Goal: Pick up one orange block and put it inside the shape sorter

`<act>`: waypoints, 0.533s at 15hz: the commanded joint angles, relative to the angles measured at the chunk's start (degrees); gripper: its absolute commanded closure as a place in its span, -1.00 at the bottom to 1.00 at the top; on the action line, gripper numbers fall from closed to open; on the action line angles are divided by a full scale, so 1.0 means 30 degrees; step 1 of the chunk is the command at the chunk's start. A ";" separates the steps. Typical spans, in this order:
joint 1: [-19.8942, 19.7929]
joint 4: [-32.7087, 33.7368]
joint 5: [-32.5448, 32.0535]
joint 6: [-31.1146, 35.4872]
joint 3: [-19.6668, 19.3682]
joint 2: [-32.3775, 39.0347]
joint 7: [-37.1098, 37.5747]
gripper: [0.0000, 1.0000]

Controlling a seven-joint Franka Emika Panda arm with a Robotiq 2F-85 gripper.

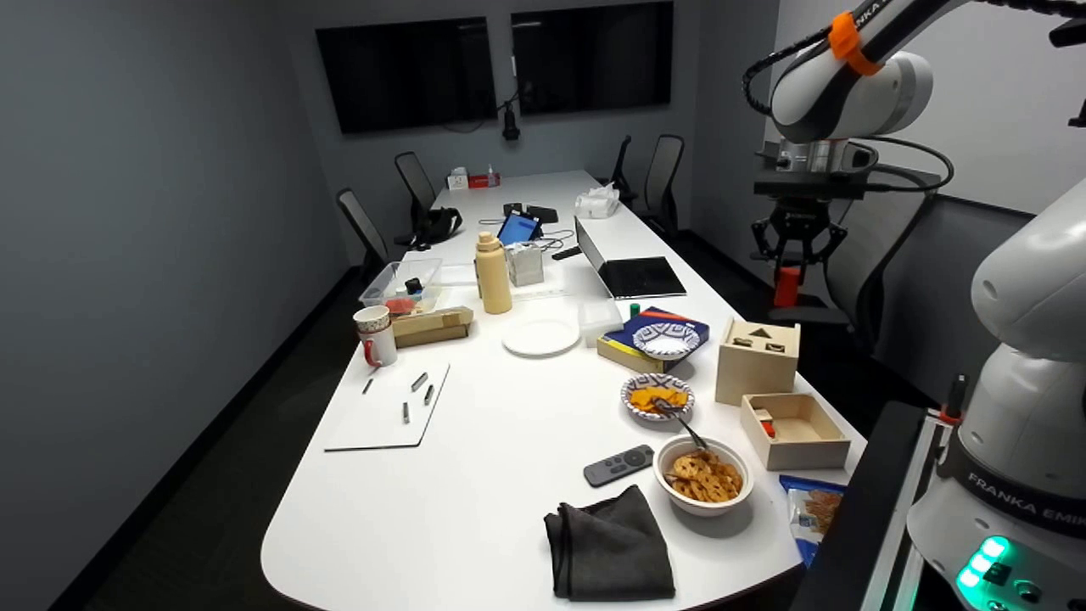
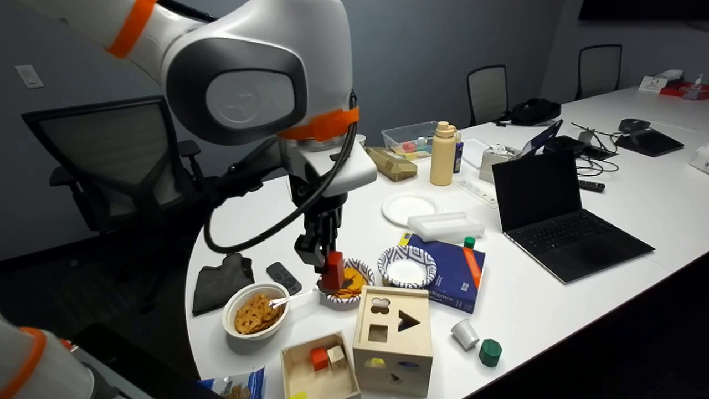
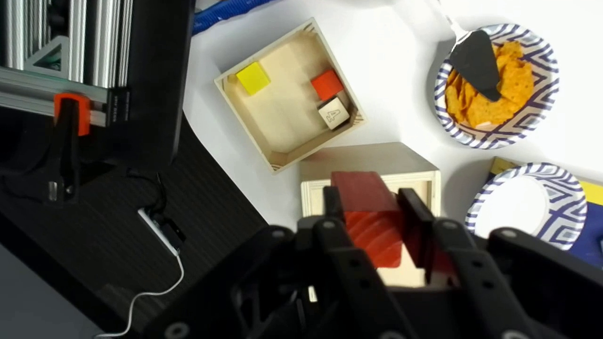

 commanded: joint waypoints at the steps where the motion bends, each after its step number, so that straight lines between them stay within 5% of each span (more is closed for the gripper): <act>1: -0.0500 -0.0044 0.0807 0.2396 0.0328 0.1574 -0.0955 0.83; 8: -0.0615 0.0531 0.1642 0.4595 0.0006 0.4114 -0.2245 0.83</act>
